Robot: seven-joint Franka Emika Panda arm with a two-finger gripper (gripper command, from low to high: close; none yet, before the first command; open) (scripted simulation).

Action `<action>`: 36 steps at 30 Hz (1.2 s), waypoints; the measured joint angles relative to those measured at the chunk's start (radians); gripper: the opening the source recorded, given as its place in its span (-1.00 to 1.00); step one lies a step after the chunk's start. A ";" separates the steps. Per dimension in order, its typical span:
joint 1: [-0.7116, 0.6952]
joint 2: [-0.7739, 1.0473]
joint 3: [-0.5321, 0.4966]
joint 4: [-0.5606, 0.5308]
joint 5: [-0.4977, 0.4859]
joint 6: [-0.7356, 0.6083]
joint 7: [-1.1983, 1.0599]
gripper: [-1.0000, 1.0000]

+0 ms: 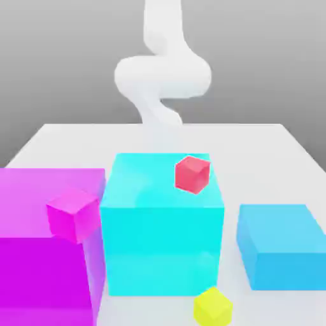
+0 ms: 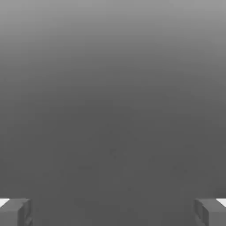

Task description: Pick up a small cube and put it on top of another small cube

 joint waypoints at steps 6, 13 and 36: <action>0.125 -0.052 0.047 -0.035 -0.013 -0.051 -0.151 0.00; 0.264 -0.078 0.110 -0.080 -0.027 -0.087 -0.318 0.00; 0.670 0.119 0.235 -0.255 -0.079 -0.012 -0.878 0.00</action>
